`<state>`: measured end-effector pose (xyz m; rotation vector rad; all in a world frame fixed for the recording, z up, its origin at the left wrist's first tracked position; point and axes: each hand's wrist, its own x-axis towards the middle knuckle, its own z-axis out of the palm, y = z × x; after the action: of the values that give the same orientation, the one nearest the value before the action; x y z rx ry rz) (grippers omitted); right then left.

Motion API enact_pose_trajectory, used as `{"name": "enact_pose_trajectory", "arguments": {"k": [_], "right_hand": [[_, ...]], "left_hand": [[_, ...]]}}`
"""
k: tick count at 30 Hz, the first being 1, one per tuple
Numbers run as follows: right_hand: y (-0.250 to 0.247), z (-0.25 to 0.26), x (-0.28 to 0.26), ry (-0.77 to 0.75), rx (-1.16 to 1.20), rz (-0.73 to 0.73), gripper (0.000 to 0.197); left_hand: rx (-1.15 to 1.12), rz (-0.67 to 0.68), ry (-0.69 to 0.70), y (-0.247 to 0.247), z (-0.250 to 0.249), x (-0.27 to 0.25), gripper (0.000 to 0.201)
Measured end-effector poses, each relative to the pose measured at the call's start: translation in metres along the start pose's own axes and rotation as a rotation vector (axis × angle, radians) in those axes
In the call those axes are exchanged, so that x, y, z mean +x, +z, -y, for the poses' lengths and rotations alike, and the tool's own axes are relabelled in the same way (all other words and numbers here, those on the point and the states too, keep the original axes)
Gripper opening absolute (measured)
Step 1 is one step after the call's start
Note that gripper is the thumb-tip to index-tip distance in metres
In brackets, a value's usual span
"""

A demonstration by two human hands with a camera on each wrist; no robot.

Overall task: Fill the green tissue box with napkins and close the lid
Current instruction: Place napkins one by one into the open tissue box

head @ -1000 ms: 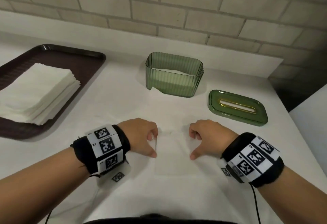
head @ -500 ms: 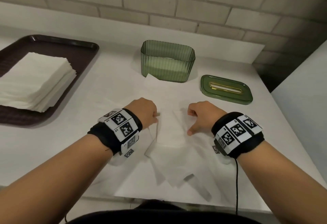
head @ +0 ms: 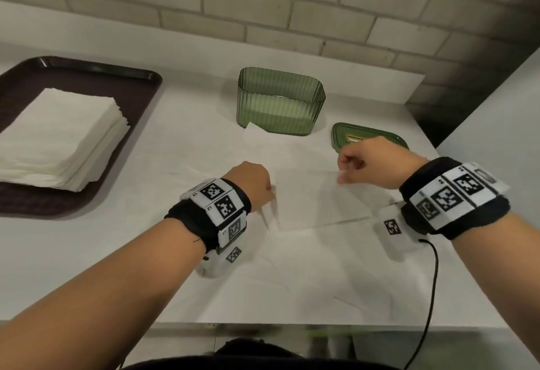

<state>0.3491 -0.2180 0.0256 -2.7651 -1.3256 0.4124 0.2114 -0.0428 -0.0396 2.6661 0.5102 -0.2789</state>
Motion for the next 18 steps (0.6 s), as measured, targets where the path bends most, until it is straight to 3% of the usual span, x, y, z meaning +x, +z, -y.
{"name": "enact_pose_trajectory", "arguments": {"k": [5,11,18], "right_hand": [[-0.029,0.009,-0.025,0.061,0.172,-0.113,0.016],[-0.042,0.01,-0.053,0.137,0.16,-0.291,0.014],[-0.048,-0.002,-0.073,0.226,0.34,-0.463,0.004]], "left_hand": [[-0.081,0.075,-0.024,-0.009,0.0,-0.004,0.042],[0.034,0.057,0.072,-0.015,-0.005,-0.003,0.042],[0.133,0.279,0.089,0.0,-0.028,0.0,0.044]]}}
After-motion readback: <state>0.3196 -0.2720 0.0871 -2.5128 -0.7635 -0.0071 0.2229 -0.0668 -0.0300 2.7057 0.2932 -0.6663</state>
